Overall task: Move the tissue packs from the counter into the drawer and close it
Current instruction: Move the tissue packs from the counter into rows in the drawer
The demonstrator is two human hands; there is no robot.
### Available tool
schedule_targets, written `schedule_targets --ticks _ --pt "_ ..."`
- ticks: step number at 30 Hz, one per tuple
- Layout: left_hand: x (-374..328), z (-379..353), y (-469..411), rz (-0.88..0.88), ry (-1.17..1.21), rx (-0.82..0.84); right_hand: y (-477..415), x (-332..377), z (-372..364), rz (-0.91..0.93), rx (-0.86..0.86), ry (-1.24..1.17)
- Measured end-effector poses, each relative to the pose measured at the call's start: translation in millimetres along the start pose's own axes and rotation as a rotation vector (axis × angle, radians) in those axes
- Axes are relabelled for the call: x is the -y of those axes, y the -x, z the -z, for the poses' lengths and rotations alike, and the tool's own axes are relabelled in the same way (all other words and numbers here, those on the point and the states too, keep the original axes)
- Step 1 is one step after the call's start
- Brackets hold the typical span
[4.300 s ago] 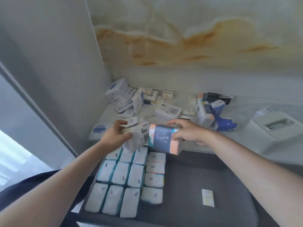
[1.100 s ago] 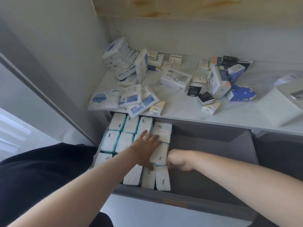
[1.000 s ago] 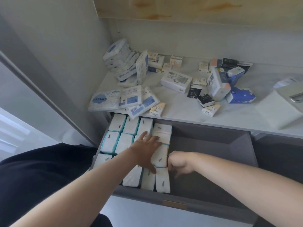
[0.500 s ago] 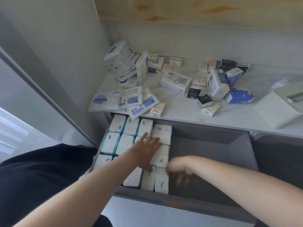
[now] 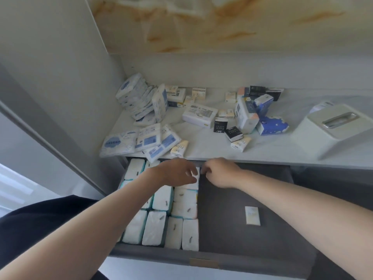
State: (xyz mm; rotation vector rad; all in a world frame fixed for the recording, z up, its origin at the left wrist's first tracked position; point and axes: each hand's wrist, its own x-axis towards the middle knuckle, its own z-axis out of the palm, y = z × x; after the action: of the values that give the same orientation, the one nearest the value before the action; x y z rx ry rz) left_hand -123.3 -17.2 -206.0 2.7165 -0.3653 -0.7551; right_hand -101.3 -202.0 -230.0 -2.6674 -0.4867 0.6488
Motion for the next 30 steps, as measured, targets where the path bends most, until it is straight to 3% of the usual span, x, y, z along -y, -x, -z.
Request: schedule_targets --ticks 4,9,13,16,21,24,27,30 --pt "-37 39 -21 -0.039 0.066 -0.178 -1 -27 64 0.026 -0.302 -0.031" --pt "-80 73 -78 -0.072 0.094 -0.364 -15 -82 119 -0.114 -0.528 -0.007" --pt "-106 86 -128 -0.113 0.075 -0.423 -41 -106 136 -0.327 -0.519 0.082" --pt "-112 89 -158 -0.127 -0.032 -0.396 -61 -111 133 -0.354 -0.476 0.101" --pt "-99 94 -180 -0.138 0.055 -0.286 -85 -103 137 -0.405 -0.569 -0.178" --pt "-85 93 -185 -0.193 0.124 -0.314 -94 -100 137 -0.384 -0.747 -0.273" --pt "-75 95 -184 -0.291 0.145 -0.457 -99 -87 141 -0.304 -0.931 -0.318" --pt "-62 104 -177 -0.347 0.167 -0.61 -102 -58 147 -0.179 -0.981 -0.472"
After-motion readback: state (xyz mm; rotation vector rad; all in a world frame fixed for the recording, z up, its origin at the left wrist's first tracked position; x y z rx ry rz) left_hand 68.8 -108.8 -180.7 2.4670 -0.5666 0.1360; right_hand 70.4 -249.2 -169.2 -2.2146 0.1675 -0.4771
